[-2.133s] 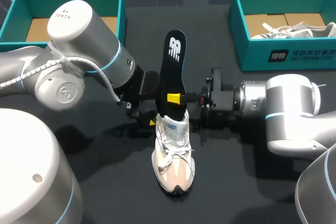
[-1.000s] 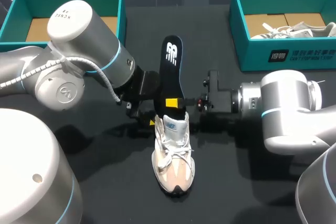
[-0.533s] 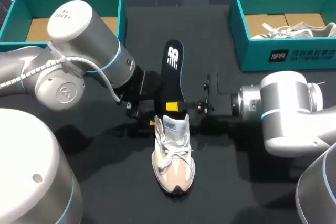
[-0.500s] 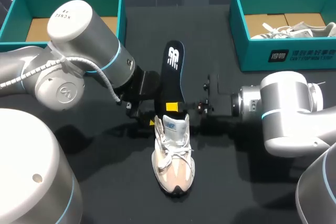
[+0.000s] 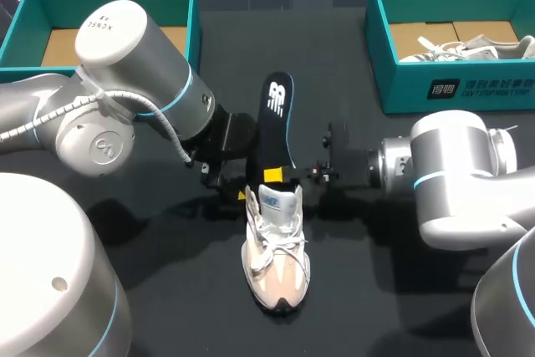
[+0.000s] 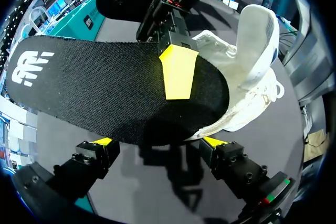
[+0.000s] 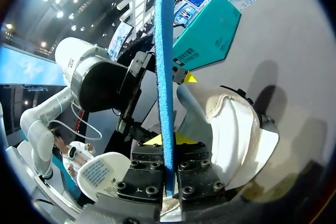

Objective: Take the shoe out of the shoebox, open the shoe tongue, remove and reinsert the insole, then place the shoe into the shoebox

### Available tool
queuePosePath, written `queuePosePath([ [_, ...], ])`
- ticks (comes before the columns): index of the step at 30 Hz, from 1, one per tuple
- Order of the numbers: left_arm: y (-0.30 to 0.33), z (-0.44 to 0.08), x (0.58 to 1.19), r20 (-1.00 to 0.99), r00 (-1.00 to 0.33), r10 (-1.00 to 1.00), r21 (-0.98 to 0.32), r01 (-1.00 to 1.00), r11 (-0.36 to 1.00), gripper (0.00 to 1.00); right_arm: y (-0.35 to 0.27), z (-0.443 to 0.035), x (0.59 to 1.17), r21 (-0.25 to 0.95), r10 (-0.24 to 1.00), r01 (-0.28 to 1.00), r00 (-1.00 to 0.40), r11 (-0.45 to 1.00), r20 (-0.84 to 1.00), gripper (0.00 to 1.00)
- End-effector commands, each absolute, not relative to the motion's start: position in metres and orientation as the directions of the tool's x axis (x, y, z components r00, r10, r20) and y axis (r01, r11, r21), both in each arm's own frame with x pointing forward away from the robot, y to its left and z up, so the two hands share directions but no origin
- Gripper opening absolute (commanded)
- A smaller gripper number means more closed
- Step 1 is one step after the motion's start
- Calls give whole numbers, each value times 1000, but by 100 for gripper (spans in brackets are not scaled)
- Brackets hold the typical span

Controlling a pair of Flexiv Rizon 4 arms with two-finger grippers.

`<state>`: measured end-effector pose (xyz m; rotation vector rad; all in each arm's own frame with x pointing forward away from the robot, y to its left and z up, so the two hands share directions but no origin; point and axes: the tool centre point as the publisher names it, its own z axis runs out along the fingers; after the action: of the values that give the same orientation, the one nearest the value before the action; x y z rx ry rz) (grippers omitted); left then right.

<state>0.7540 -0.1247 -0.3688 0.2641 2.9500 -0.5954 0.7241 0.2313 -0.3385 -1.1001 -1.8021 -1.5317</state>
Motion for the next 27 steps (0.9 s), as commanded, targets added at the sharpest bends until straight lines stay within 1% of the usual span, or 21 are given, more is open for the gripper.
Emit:
queuePosePath([
  [1, -125, -369, 754, -152, -977, 147, -373, 195, 907, 100, 235, -346, 719, 533, 237, 845, -527, 45, 816, 0],
  [4, -125, -369, 754, -152, -977, 147, -373, 195, 907, 100, 235, -347, 720, 553, 226, 832, -546, 37, 807, 0],
  [8, -125, -369, 754, -152, -977, 147, -373, 195, 907, 100, 236, -340, 724, 618, 210, 786, -607, 15, 767, 0],
  [11, -125, -369, 754, -152, -977, 147, -373, 195, 907, 100, 236, -337, 728, 634, 208, 773, -623, 17, 754, 0],
  [27, -125, -369, 754, -152, -977, 147, -373, 195, 907, 100, 237, -325, 735, 673, 135, 740, -668, 13, 732, 0],
])
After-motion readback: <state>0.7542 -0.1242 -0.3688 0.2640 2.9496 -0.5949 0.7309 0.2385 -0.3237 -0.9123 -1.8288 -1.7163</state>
